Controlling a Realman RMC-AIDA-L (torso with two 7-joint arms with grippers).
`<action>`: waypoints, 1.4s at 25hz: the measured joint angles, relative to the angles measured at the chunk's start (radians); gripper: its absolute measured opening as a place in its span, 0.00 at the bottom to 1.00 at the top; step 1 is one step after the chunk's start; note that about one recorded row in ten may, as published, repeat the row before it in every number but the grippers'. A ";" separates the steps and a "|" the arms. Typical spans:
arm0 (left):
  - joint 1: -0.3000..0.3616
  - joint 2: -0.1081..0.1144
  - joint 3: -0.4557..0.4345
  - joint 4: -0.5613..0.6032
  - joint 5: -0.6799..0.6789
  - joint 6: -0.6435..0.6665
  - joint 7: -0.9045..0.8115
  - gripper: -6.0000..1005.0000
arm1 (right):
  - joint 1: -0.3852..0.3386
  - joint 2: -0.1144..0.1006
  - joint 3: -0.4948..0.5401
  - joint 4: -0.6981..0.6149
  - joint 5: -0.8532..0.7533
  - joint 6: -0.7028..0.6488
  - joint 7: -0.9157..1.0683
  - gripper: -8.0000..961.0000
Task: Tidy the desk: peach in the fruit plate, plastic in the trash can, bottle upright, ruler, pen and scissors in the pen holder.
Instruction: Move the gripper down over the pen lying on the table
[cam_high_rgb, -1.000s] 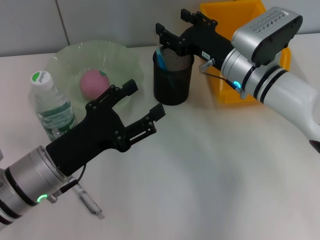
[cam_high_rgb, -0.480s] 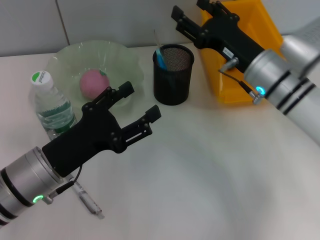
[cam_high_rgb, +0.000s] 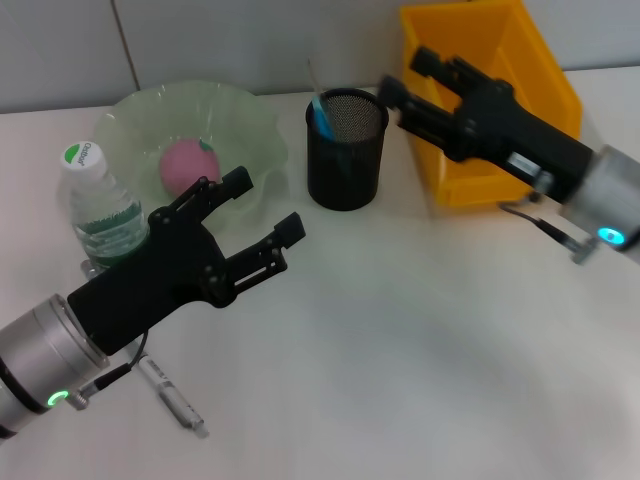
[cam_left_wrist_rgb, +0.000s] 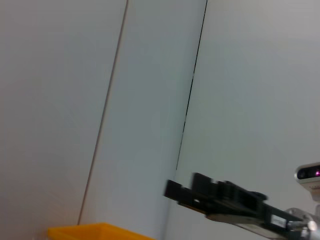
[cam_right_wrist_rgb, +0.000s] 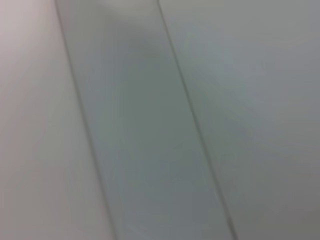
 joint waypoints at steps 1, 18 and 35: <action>0.000 0.003 0.000 0.000 0.000 0.000 0.000 0.86 | -0.011 -0.014 0.019 0.000 -0.044 -0.024 0.036 0.79; -0.005 0.024 -0.252 0.041 0.482 0.043 -0.290 0.85 | -0.095 -0.148 0.458 -0.037 -0.859 -0.301 0.299 0.79; -0.070 0.032 -0.690 0.352 1.304 0.252 -0.796 0.84 | -0.091 -0.145 0.613 -0.219 -1.256 -0.324 0.488 0.79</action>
